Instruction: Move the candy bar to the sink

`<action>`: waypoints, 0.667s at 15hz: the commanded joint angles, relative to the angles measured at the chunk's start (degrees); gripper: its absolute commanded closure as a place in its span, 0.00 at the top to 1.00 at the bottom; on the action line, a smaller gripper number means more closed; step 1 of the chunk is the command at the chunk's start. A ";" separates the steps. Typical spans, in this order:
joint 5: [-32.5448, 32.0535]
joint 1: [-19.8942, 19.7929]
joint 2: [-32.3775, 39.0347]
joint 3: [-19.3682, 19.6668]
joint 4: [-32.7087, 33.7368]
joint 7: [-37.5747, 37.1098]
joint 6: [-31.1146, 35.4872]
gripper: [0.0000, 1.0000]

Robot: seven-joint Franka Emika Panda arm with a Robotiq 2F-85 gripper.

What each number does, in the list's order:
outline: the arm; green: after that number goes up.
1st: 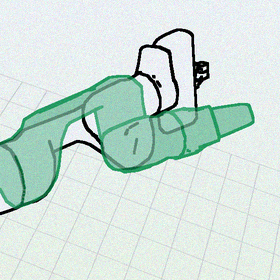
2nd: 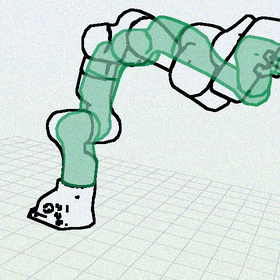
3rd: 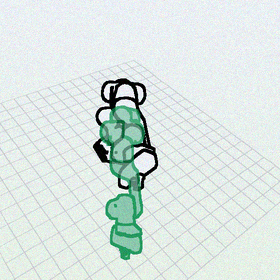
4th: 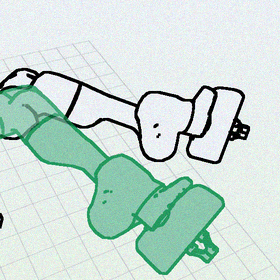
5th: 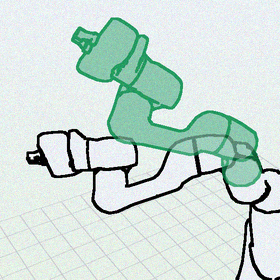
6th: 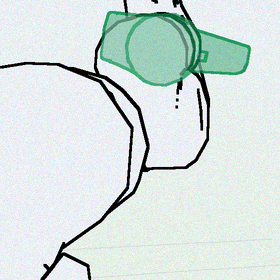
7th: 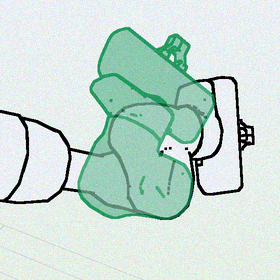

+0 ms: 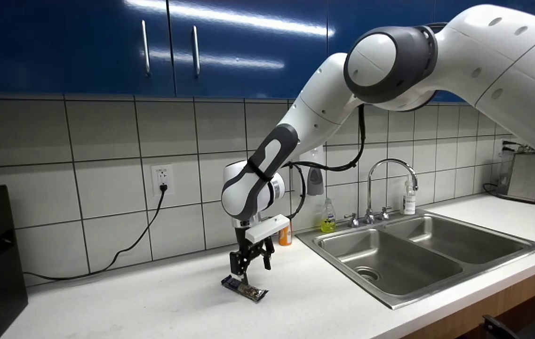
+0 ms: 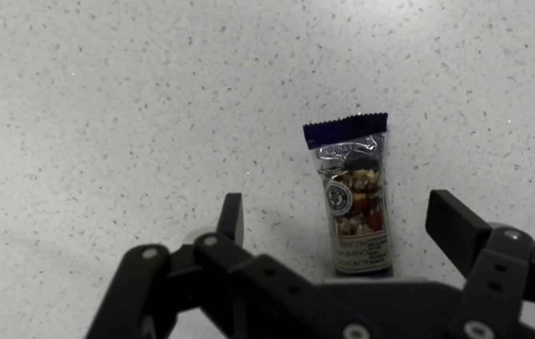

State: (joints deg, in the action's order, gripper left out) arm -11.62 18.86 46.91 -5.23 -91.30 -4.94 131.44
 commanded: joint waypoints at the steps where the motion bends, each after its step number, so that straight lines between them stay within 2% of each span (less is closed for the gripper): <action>1: 0.12 0.19 0.52 0.09 0.74 0.07 -0.34 1.00; 3: 0.13 0.21 0.90 0.10 1.24 0.13 -0.55 1.00; 6: 0.49 -1.31 -0.70 -2.02 -1.33 5.48 0.07 1.00; 10: 0.17 -1.25 -0.58 -2.57 -1.56 9.08 0.32 1.00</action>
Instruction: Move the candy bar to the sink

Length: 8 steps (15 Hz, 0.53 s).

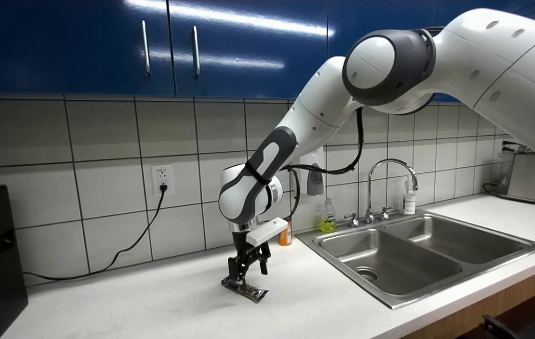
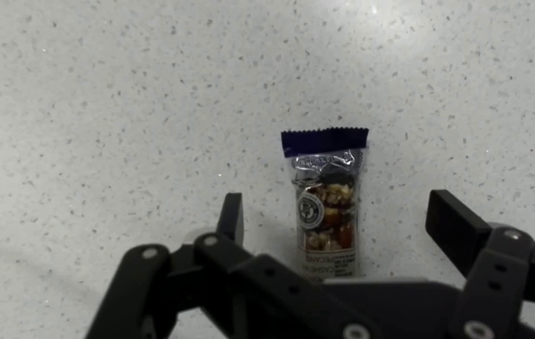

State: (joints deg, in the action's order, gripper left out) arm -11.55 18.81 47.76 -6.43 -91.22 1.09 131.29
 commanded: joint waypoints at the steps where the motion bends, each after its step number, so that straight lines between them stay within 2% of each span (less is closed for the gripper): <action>1: 0.01 -1.03 -1.30 -1.19 -1.51 2.94 0.62 1.00; 8: 0.19 -0.79 -0.08 -0.58 -0.01 1.62 1.72 1.00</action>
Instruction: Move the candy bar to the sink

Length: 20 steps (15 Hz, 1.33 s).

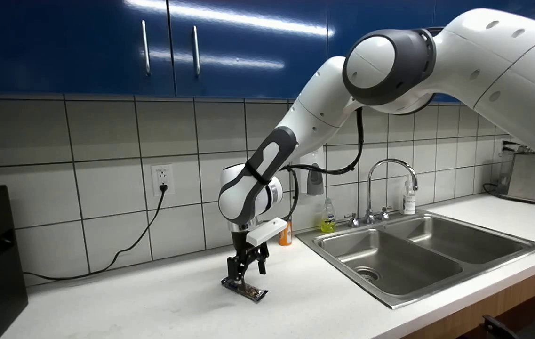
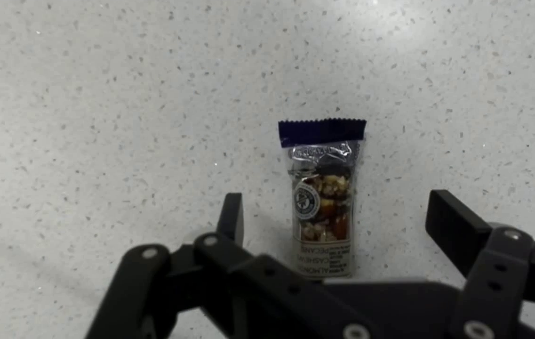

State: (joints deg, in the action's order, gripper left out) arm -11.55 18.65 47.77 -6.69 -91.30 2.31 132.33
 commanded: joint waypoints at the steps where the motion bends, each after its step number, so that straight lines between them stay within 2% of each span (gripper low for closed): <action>1: 0.18 -0.61 0.09 -0.33 0.29 0.43 0.63 1.00; 20: 0.17 0.05 6.50 0.17 7.91 0.10 0.35 1.00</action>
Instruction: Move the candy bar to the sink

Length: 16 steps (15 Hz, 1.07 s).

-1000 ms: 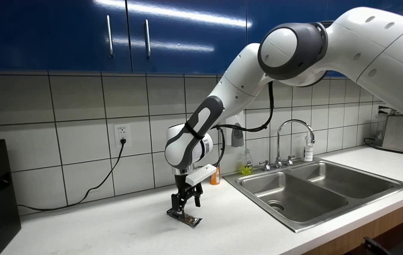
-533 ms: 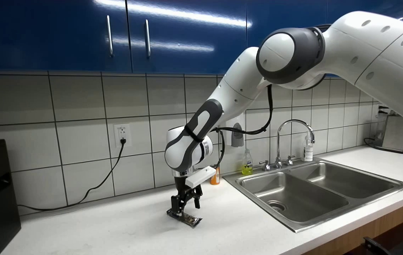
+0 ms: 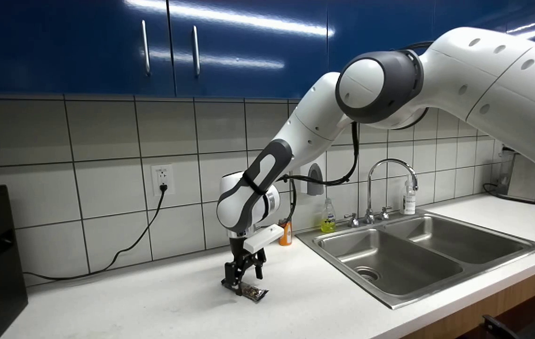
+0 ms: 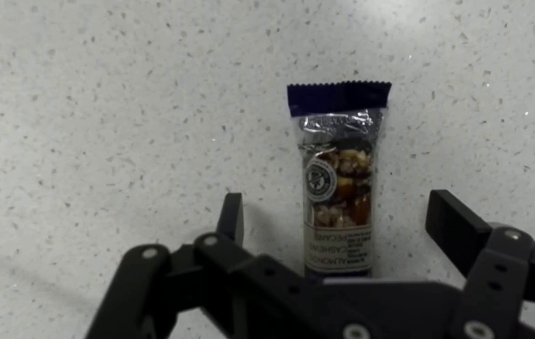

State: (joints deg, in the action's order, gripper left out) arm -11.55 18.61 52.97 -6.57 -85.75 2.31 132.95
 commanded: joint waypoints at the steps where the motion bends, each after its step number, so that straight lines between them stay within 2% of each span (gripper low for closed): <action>1: 0.15 0.09 1.43 0.08 2.58 0.10 -0.24 1.00; 16: 0.21 0.11 3.01 0.17 4.44 0.18 -0.52 1.00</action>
State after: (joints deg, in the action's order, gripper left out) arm -11.55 18.62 54.96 -6.56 -83.05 2.31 132.95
